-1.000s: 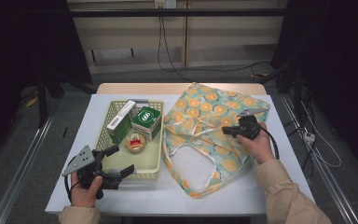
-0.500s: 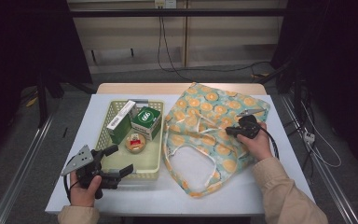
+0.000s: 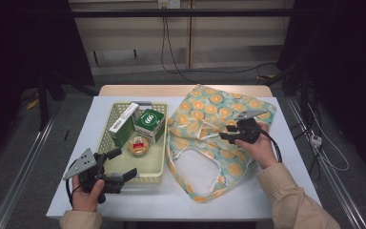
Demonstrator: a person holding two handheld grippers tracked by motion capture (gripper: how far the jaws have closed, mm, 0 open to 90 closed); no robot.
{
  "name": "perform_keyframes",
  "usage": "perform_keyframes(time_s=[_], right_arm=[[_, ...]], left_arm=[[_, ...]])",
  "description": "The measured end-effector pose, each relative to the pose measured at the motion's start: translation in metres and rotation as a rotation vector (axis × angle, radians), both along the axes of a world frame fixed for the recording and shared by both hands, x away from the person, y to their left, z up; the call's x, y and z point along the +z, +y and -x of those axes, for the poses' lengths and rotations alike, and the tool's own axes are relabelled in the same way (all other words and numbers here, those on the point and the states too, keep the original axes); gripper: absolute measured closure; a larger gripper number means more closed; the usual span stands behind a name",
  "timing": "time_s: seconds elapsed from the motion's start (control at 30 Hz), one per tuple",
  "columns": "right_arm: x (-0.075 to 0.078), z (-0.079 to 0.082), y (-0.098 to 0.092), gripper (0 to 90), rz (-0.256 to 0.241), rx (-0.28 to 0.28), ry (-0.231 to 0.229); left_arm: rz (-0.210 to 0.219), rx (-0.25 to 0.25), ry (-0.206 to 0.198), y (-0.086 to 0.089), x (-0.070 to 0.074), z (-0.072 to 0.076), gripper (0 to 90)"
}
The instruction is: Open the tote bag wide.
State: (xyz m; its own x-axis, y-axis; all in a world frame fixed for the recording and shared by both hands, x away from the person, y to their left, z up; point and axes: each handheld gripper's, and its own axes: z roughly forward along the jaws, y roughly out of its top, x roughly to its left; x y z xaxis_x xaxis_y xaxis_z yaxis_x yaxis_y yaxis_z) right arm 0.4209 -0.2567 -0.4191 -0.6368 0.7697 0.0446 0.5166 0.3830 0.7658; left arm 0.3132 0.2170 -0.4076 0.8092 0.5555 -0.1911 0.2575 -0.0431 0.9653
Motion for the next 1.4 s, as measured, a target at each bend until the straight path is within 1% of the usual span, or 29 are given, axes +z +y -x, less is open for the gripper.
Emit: perform_keyframes(time_s=[0.13, 0.17, 0.2, 0.23, 0.27, 0.37, 0.43, 0.5, 0.6, 0.67, 0.77, 0.83, 0.93, 1.03, 1.13, 1.2, 1.3, 1.4], right_arm=[[0.002, 0.004, 0.015, 52.8, -0.009, 0.051, -0.01], [0.002, 0.005, 0.018, 54.5, -0.012, 0.062, -0.008], [0.001, 0.005, 0.021, 58.2, -0.016, 0.081, -0.004], [-0.001, 0.005, 0.023, 60.9, -0.018, 0.101, 0.008], [-0.003, 0.005, 0.027, 61.8, -0.015, 0.113, 0.021], [-0.013, 0.005, 0.035, 63.0, 0.024, 0.141, 0.038], [-0.021, 0.003, 0.037, 63.4, 0.043, 0.153, 0.06], [-0.028, 0.0, 0.037, 62.9, 0.055, 0.142, 0.08], [-0.035, -0.004, 0.034, 62.1, 0.069, 0.118, 0.091], [-0.037, -0.005, 0.033, 62.6, 0.076, 0.104, 0.091], [-0.037, -0.005, 0.034, 63.7, 0.092, 0.119, 0.083], [-0.037, -0.005, 0.035, 68.6, 0.101, 0.129, 0.076], [-0.037, -0.004, 0.036, 77.5, 0.1, 0.131, 0.073], [-0.038, -0.006, 0.036, 86.2, 0.09, 0.115, 0.074], [-0.038, -0.007, 0.037, 90.0, 0.085, 0.123, 0.075], [-0.038, -0.006, 0.037, 90.0, 0.086, 0.124, 0.078], [-0.035, -0.003, 0.037, 90.0, 0.067, 0.133, 0.11], [-0.031, 0.002, 0.038, 90.0, 0.029, 0.155, 0.125]], left_arm=[[0.0, -0.001, -0.002, 0.0, 0.0, 0.0, 3.7], [0.001, 0.0, -0.002, 0.0, 0.0, 0.0, 3.7], [0.001, 0.001, -0.001, 0.0, 0.0, 0.0, 3.7], [0.002, 0.0, 0.0, 0.0, 0.0, 0.0, 3.7], [0.0, 0.0, -0.001, 0.0, 0.0, 0.0, 3.7], [0.0, -0.002, -0.003, 0.001, 0.0, 0.0, 3.7], [0.002, 0.0, -0.002, 0.001, 0.0, 0.0, 3.7], [0.002, -0.001, 0.0, 0.001, 0.0, 0.0, 3.7], [0.0, 0.0, 0.001, 0.001, 0.0, 0.0, 3.7], [-0.001, -0.001, 0.003, 0.001, -0.001, 0.0, 3.7], [0.0, -0.001, 0.003, 0.001, -0.001, 0.0, 3.7], [0.0, -0.003, 0.0, 0.001, 0.0, 0.0, 3.7], [-0.001, -0.003, 0.001, 0.0, 0.0, 0.0, 3.7], [0.001, -0.004, 0.002, 0.0, 0.0, 0.0, 3.7], [0.0, -0.003, 0.002, 0.0, 0.0, 0.0, 3.7], [-0.001, -0.003, 0.002, 0.0, -0.001, 0.0, 3.7], [-0.003, -0.006, 0.002, 0.0, -0.001, 0.0, 3.7], [-0.003, -0.005, 0.002, 0.0, -0.001, 0.0, 3.7]])
